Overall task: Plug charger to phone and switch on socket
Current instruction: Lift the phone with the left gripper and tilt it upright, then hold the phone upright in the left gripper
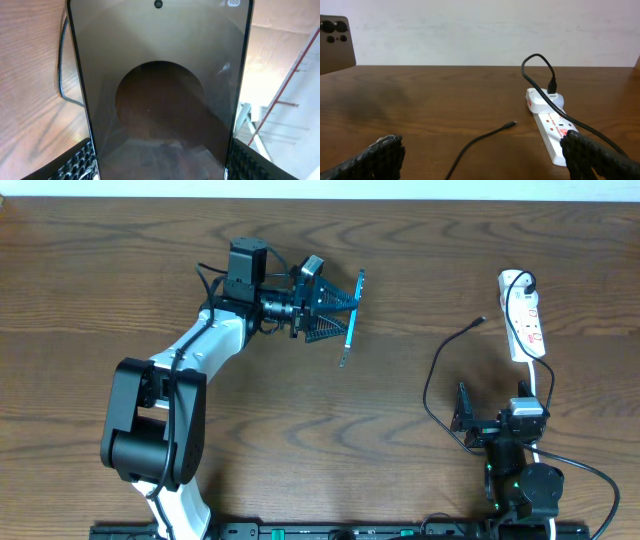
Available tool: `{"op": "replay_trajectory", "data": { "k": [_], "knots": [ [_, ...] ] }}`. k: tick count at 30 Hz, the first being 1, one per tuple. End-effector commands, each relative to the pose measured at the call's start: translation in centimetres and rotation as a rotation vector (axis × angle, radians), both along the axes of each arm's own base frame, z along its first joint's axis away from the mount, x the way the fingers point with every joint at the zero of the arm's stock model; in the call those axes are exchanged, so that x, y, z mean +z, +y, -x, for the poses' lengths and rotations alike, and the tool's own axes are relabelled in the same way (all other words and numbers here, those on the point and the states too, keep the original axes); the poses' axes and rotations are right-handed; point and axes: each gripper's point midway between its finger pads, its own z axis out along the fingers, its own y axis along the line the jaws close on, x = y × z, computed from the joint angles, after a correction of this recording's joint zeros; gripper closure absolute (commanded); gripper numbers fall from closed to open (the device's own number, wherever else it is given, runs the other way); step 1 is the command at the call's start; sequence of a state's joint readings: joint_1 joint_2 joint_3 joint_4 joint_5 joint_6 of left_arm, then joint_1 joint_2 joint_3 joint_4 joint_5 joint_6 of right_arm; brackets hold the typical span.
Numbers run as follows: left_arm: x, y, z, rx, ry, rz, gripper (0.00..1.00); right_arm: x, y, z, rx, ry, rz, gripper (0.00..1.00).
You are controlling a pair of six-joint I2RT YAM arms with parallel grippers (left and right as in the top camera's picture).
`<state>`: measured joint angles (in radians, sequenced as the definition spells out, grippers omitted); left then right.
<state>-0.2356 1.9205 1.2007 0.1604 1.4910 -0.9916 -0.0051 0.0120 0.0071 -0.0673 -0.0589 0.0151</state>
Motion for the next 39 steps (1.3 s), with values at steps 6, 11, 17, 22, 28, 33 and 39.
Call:
{"op": "replay_trajectory", "data": {
  "k": [6, 11, 17, 22, 28, 33, 39],
  "knots": [
    [1.03, 0.24, 0.42, -0.018, 0.098, 0.012, 0.47, -0.07, 0.10, 0.03, 0.002, 0.001, -0.010, 0.01],
    [1.02, 0.24, 0.39, -0.017, 0.103, 0.010, 0.47, -0.07, 0.10, 0.03, 0.002, 0.001, -0.010, 0.01],
    [0.98, 0.24, 0.35, -0.013, 0.120, 0.006, 0.47, -0.07, 0.10, 0.03, 0.002, 0.001, -0.010, 0.01],
    [0.94, 0.23, 0.29, -0.009, 0.121, 0.004, 0.47, -0.07, 0.10, 0.03, 0.002, 0.001, -0.010, 0.01],
    [0.91, 0.23, 0.25, -0.006, 0.120, 0.002, 0.47, -0.07, 0.10, 0.03, 0.002, 0.001, -0.010, 0.01],
    [0.91, 0.23, 0.25, -0.007, 0.120, 0.002, 0.47, -0.07, 0.10, 0.03, 0.002, 0.001, -0.010, 0.01],
    [0.91, 0.23, 0.25, -0.007, 0.120, 0.002, 0.47, -0.07, 0.10, 0.03, 0.002, 0.001, -0.010, 0.01]
  ]
}}
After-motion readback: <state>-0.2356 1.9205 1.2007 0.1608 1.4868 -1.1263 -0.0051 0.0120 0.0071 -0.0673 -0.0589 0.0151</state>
